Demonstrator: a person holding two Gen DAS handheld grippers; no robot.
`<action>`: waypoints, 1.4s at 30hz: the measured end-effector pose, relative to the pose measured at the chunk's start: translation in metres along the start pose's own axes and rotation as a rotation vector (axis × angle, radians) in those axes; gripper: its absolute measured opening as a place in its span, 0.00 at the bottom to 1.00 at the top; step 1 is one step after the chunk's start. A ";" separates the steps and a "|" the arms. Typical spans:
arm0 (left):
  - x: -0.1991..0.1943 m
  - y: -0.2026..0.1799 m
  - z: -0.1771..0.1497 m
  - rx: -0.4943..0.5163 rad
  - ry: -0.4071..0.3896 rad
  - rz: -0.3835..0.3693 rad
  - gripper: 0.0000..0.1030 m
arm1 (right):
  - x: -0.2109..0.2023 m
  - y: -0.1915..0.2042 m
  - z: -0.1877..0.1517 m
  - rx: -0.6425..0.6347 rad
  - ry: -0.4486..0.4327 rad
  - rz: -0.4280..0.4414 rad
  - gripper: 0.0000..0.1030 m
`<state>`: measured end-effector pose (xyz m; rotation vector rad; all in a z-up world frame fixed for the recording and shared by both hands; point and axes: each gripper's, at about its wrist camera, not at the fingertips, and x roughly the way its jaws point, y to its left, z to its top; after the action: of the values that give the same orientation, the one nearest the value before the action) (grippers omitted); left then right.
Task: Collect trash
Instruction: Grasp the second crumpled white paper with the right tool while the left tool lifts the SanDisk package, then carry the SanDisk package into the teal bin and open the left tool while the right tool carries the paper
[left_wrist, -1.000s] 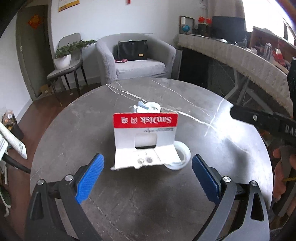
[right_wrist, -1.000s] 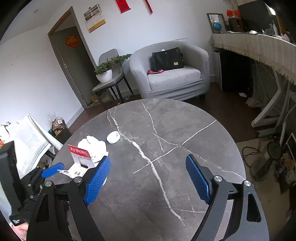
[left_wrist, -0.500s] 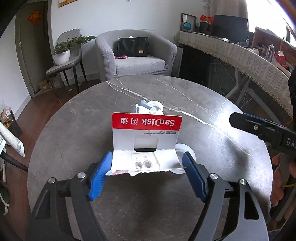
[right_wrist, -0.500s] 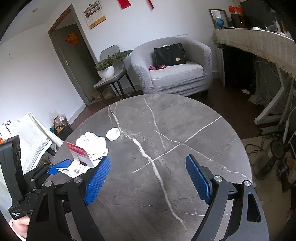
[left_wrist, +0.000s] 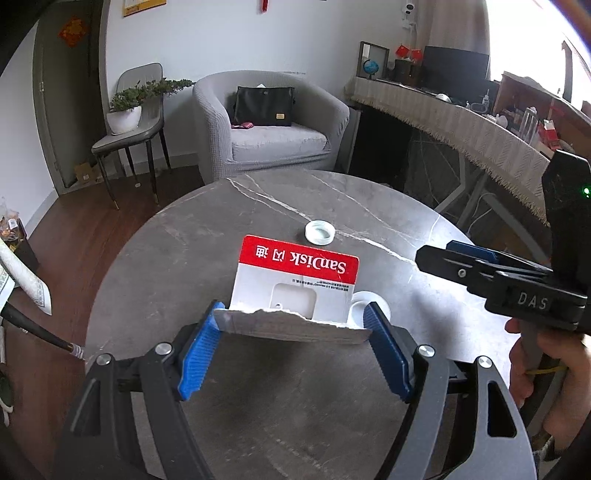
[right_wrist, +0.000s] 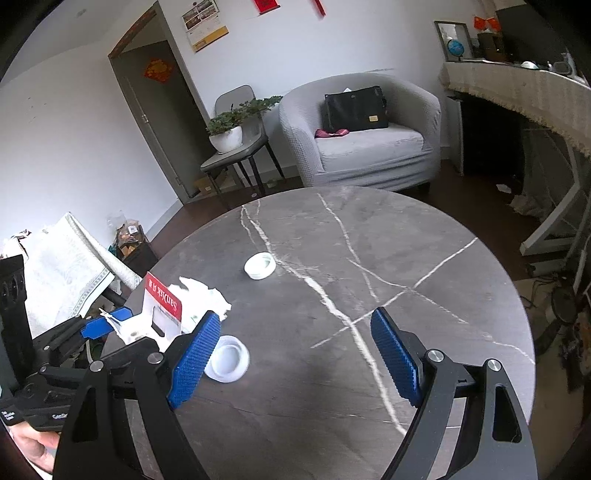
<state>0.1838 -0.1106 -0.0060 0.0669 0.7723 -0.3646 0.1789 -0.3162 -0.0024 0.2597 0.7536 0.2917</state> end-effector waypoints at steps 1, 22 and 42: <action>-0.003 0.003 0.000 -0.001 -0.005 0.006 0.76 | 0.001 0.002 0.000 -0.003 0.005 0.003 0.82; -0.047 0.068 -0.013 -0.069 -0.055 0.058 0.76 | 0.040 0.062 0.002 -0.071 0.057 0.043 0.82; -0.082 0.134 -0.035 -0.152 -0.057 0.103 0.76 | 0.096 0.125 -0.010 -0.215 0.184 -0.030 0.60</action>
<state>0.1528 0.0455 0.0165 -0.0460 0.7345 -0.2083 0.2175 -0.1651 -0.0284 0.0179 0.8994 0.3683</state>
